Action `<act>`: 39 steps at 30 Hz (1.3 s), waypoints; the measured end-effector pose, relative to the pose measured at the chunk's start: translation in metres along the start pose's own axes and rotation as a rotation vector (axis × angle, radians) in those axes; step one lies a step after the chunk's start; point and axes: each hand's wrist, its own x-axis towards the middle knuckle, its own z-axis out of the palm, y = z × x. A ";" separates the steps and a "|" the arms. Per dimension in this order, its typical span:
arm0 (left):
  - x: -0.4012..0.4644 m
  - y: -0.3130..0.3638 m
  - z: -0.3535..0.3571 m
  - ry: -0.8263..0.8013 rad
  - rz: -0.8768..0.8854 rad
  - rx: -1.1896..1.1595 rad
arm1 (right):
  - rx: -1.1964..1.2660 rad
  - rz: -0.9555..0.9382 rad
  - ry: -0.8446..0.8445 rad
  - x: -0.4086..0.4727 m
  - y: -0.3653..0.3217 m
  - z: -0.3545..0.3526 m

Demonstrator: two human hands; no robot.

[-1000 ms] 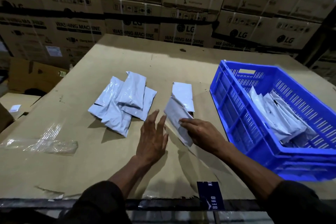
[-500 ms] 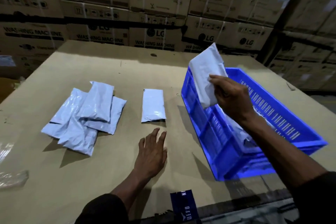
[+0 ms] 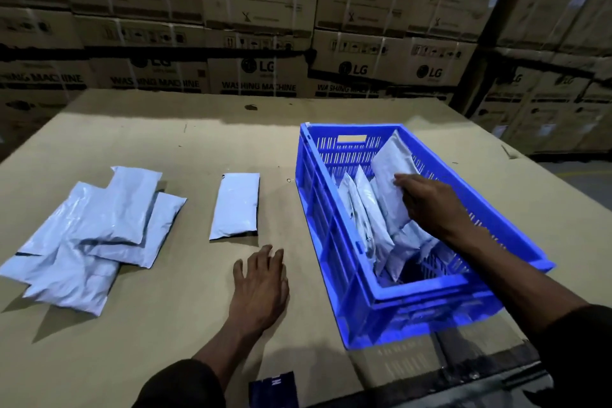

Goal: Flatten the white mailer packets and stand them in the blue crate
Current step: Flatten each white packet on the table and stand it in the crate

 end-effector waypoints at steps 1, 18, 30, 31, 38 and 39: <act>0.000 0.000 0.001 0.008 -0.002 0.016 | 0.006 -0.014 -0.014 -0.001 0.003 0.003; 0.179 0.114 -0.121 0.373 0.157 -0.057 | -0.015 0.053 -0.068 0.016 0.057 0.000; 0.206 0.236 -0.055 -0.313 0.291 0.037 | -0.216 0.043 -0.217 0.013 0.077 -0.016; 0.205 0.242 -0.050 -0.316 0.309 0.034 | -0.218 0.043 -0.222 0.012 0.079 -0.015; 0.214 0.273 -0.016 -0.399 0.374 -0.008 | -0.293 0.062 -0.250 0.004 0.100 -0.016; 0.216 0.277 -0.013 -0.394 0.387 -0.016 | -0.306 0.065 -0.267 0.003 0.102 -0.015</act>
